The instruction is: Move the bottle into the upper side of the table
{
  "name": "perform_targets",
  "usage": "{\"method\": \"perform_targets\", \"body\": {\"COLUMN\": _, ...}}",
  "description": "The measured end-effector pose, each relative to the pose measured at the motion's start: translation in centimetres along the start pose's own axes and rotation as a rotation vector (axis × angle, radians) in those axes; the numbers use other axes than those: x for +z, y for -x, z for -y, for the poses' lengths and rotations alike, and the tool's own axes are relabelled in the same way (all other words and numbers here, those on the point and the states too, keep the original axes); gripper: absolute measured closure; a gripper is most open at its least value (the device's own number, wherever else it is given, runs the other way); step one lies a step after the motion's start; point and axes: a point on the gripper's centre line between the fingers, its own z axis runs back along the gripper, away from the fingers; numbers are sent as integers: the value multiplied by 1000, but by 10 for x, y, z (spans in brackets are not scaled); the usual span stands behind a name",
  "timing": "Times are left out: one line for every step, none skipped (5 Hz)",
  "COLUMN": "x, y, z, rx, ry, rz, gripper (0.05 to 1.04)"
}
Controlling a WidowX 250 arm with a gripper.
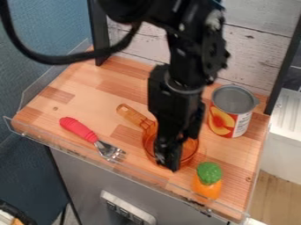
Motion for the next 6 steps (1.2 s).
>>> {"method": "perform_targets", "body": {"x": -10, "y": 16, "z": -5, "rx": -41, "ry": -20, "rz": 5, "gripper": 83}}
{"method": "perform_targets", "body": {"x": -25, "y": 23, "z": -4, "rx": -47, "ry": -57, "rz": 28, "gripper": 83}}
{"method": "perform_targets", "body": {"x": -39, "y": 29, "z": 3, "rx": -55, "ry": -64, "rz": 34, "gripper": 83}}
{"method": "perform_targets", "body": {"x": -46, "y": 34, "z": 10, "rx": -66, "ry": -79, "rz": 33, "gripper": 83}}
{"method": "perform_targets", "body": {"x": -45, "y": 42, "z": 15, "rx": -71, "ry": -71, "rz": 24, "gripper": 120}}
{"method": "perform_targets", "body": {"x": -49, "y": 47, "z": 15, "rx": -83, "ry": -85, "rz": 21, "gripper": 397}}
